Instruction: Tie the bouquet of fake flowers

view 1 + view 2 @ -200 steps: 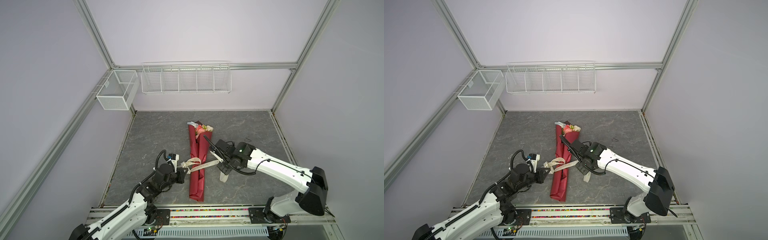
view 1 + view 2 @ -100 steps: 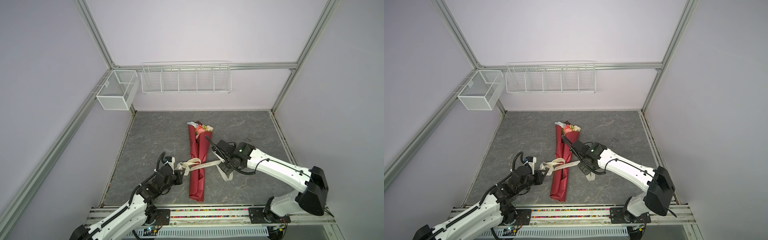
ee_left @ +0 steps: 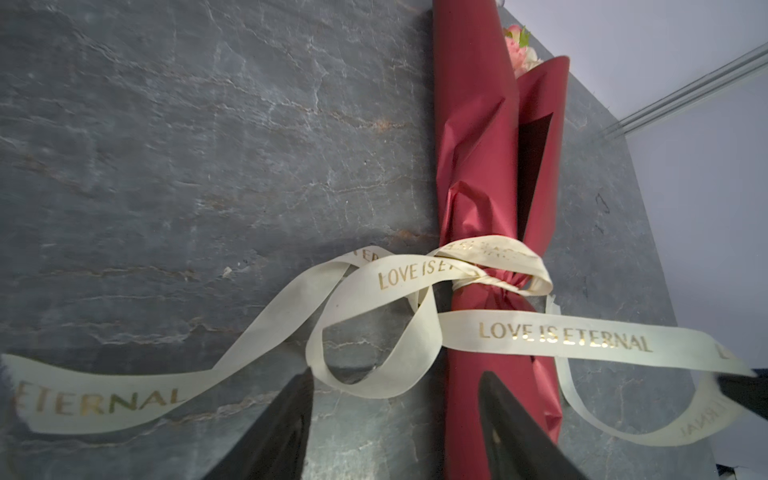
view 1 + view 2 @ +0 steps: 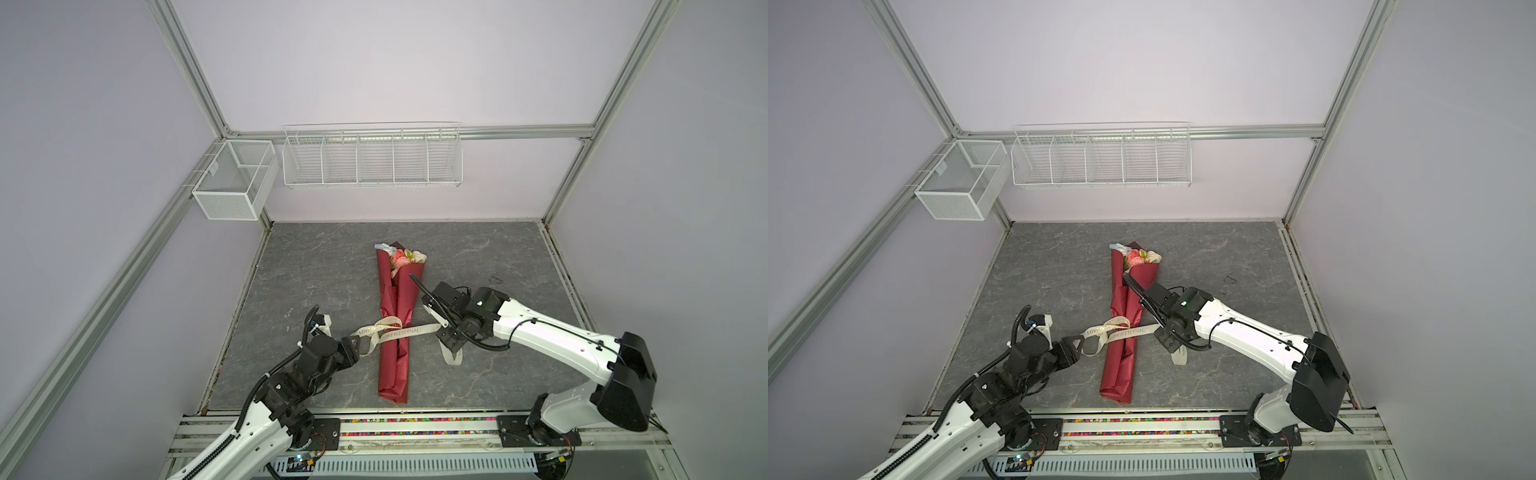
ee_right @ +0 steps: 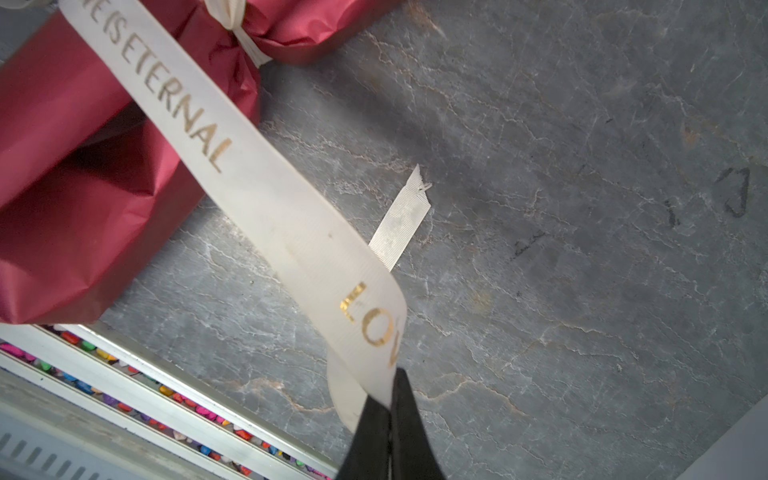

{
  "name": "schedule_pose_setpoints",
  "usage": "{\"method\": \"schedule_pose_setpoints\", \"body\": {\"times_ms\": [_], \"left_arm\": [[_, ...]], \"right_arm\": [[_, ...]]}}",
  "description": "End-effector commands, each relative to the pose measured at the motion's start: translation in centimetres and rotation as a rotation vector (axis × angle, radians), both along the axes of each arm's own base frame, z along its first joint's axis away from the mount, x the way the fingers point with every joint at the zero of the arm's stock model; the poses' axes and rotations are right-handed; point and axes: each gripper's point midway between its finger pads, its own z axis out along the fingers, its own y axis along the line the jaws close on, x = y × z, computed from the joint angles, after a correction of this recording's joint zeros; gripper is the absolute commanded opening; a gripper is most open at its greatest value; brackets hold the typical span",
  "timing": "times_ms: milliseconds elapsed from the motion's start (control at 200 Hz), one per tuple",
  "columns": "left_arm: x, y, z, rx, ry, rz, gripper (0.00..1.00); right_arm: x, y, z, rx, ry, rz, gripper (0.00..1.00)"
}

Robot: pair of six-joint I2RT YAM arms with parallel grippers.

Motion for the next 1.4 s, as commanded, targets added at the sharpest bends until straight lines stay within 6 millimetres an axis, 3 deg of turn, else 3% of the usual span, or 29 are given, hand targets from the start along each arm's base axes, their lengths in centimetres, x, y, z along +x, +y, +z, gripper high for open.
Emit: {"method": "schedule_pose_setpoints", "body": {"times_ms": [0, 80, 150, 285, 450, 675, 875, 970, 1175, 1395], "left_arm": [[1.1, -1.0, 3.0, 0.063, -0.077, -0.075, 0.56], [1.9, -5.5, 4.6, 0.061, -0.136, -0.293, 0.54], [2.9, -8.5, 3.8, 0.144, -0.080, -0.449, 0.48], [4.6, -11.1, 1.3, 0.347, 0.009, -0.655, 0.48], [5.9, -11.6, -0.1, 0.495, 0.016, -0.764, 0.47], [4.5, -11.0, -2.1, 0.640, -0.004, -0.989, 0.48], [5.8, -9.7, -3.7, 0.849, 0.024, -1.111, 0.48], [6.7, -10.3, -4.3, 0.814, 0.021, -1.116, 0.45], [7.2, -11.7, -3.5, 0.747, -0.039, -1.122, 0.32], [6.7, -12.5, -2.6, 0.682, -0.062, -1.127, 0.04]], "right_arm": [[-0.3, -0.6, -0.4, -0.030, -0.001, 0.016, 0.06], [-0.4, -0.7, -0.5, -0.025, 0.000, 0.015, 0.06], [-0.4, -0.5, -0.6, -0.021, 0.001, 0.017, 0.06], [-0.3, -0.3, -0.7, -0.014, 0.001, 0.022, 0.06], [-0.3, -0.3, -0.5, -0.019, 0.002, 0.026, 0.06], [-0.3, -0.8, 0.0, -0.026, -0.012, 0.037, 0.06], [-0.3, -0.9, 0.2, -0.028, -0.021, 0.043, 0.06], [-0.2, -0.8, 0.3, -0.023, -0.022, 0.038, 0.06], [-0.3, -1.1, 0.0, -0.032, -0.016, 0.027, 0.06], [-0.3, -1.1, -0.3, -0.031, -0.014, 0.013, 0.07]]}}
